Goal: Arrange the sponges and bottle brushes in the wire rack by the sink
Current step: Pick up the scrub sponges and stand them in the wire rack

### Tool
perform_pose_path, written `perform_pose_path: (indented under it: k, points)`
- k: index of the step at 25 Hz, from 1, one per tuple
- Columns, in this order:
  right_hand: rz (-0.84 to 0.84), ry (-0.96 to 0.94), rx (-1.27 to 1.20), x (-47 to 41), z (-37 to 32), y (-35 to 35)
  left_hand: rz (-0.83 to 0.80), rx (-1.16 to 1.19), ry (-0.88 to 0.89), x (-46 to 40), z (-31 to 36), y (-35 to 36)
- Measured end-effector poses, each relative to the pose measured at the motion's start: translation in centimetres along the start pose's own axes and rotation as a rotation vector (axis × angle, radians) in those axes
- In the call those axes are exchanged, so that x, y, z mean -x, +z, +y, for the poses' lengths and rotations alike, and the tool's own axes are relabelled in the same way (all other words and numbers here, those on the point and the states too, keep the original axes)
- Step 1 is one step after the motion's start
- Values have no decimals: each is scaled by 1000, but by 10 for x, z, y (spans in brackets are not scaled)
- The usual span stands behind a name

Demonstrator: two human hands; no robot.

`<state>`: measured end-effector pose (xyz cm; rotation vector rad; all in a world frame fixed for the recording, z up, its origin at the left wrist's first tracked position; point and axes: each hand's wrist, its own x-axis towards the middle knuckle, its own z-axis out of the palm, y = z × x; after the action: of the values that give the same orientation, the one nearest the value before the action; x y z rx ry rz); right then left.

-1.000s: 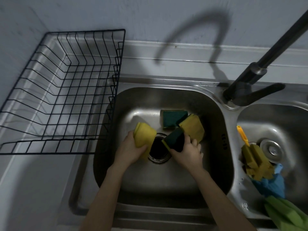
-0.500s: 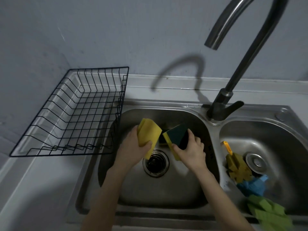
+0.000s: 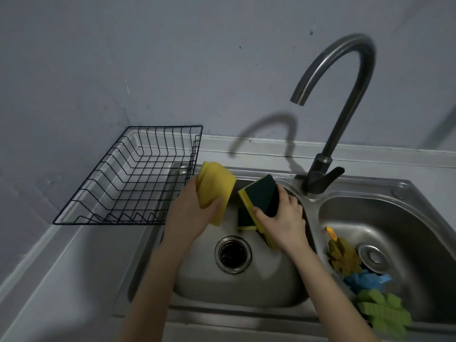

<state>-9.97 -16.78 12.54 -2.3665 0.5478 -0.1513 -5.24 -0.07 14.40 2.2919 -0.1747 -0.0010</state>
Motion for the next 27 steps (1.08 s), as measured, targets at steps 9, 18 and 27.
perform_pose_path:
  k: [9,18,27]
  points:
    - [-11,-94,-11,9,-38,6,106,71,-42,9,-11,-46]
    - [-12,-197,-19,-1,-89,34,170,49,-110,-7,-39,-91]
    - [-45,-353,127,-59,-163,79,199,95,-152,-54,-93,-121]
